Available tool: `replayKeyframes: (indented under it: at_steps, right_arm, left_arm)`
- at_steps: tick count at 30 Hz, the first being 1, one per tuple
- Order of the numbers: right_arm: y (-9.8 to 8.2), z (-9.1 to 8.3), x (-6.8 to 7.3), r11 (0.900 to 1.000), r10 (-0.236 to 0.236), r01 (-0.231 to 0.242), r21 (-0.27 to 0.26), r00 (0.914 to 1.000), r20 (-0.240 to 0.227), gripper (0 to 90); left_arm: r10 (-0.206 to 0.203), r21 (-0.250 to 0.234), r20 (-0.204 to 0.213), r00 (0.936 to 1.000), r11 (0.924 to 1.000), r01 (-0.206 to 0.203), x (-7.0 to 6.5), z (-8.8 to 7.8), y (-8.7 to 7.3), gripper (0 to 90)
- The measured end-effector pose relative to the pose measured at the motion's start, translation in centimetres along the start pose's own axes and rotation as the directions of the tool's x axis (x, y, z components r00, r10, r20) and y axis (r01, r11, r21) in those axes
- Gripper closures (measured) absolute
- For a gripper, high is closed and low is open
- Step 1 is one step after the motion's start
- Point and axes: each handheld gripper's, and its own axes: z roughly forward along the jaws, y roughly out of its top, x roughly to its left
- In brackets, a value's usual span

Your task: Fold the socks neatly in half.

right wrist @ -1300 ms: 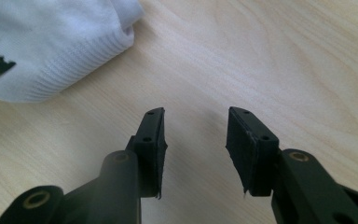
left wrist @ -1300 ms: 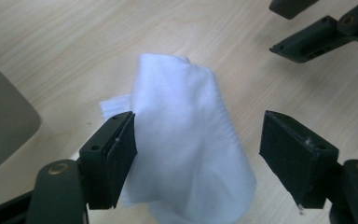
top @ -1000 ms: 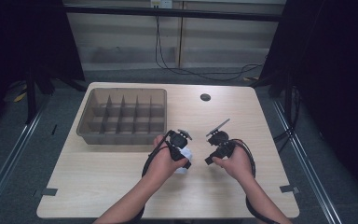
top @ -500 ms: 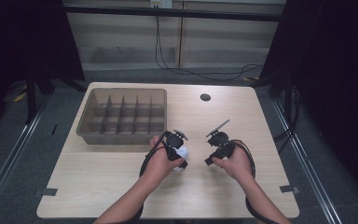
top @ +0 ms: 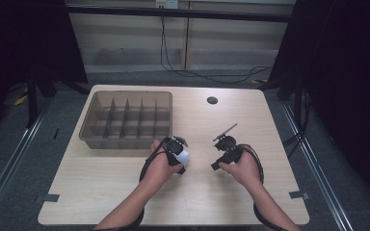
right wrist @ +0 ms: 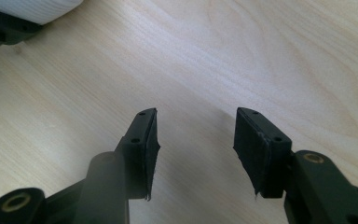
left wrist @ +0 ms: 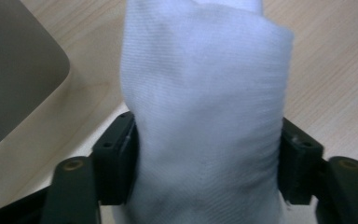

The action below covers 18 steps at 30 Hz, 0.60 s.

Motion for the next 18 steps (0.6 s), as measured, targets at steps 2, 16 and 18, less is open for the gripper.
replayKeyframes:
  at_steps: [2, 16, 18]
  right_arm:
    - [0.0, 0.1, -0.1, 1.0, 0.0, 0.0, 0.001, 1.0, 0.002, 50.0]
    - [-0.4, 0.4, 0.0, 0.999, -0.011, 0.01, -0.036, 0.9999, -0.009, 42.8]
    - [-0.5, 0.5, 0.1, 0.999, -0.013, 0.013, -0.046, 0.9999, -0.005, 39.5]
  left_arm:
    - [-0.01, 0.001, 0.004, 0.9999, 0.9999, 0.01, 0.2, -0.1, 0.0, 43.4]
    - [-0.047, -0.008, 0.105, 0.9934, 0.9988, 0.048, 0.9, -1.2, 0.1, 54.7]
    - [-0.037, 0.0, 0.116, 0.9926, 0.9993, 0.037, 1.1, -1.7, 0.2, 54.8]
